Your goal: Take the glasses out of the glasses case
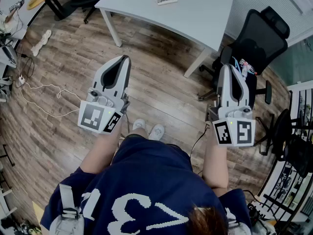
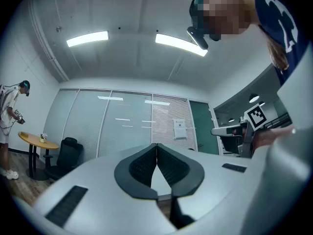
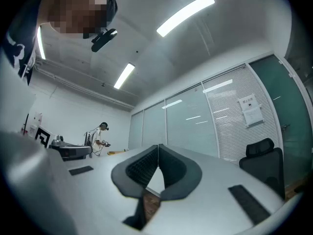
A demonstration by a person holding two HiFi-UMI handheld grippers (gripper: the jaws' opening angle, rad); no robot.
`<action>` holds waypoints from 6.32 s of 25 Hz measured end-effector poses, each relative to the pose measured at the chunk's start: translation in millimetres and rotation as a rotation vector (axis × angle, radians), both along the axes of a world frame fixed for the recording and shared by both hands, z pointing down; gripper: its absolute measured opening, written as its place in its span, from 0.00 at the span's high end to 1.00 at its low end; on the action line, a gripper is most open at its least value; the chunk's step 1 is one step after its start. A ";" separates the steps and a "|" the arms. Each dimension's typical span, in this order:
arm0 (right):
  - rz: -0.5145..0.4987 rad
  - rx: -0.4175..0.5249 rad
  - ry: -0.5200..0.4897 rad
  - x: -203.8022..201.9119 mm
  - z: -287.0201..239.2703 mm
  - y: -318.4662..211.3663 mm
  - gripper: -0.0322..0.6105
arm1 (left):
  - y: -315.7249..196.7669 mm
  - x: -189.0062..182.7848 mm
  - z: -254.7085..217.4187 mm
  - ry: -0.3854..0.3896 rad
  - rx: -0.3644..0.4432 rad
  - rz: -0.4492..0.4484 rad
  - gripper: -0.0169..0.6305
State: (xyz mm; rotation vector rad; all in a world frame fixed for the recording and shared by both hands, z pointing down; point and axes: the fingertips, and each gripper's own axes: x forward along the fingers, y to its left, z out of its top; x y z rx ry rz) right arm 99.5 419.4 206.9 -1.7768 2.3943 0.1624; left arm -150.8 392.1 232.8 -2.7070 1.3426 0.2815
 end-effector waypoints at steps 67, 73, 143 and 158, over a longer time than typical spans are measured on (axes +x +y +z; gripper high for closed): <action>-0.282 -0.041 -0.044 44.3 4.3 -638.6 0.90 | -609.0 90.9 10.3 -0.007 -0.050 -0.087 0.95; -0.324 -0.142 0.015 27.8 38.4 -669.6 0.90 | -653.0 103.9 22.2 -0.003 -0.077 -0.020 0.95; -0.407 -0.606 0.576 24.8 262.0 -715.8 0.91 | -727.6 117.9 76.6 -0.050 -0.176 0.149 0.95; -0.262 -1.049 0.845 86.2 361.9 -677.8 0.91 | -721.4 141.8 84.9 -0.070 -0.208 0.236 0.95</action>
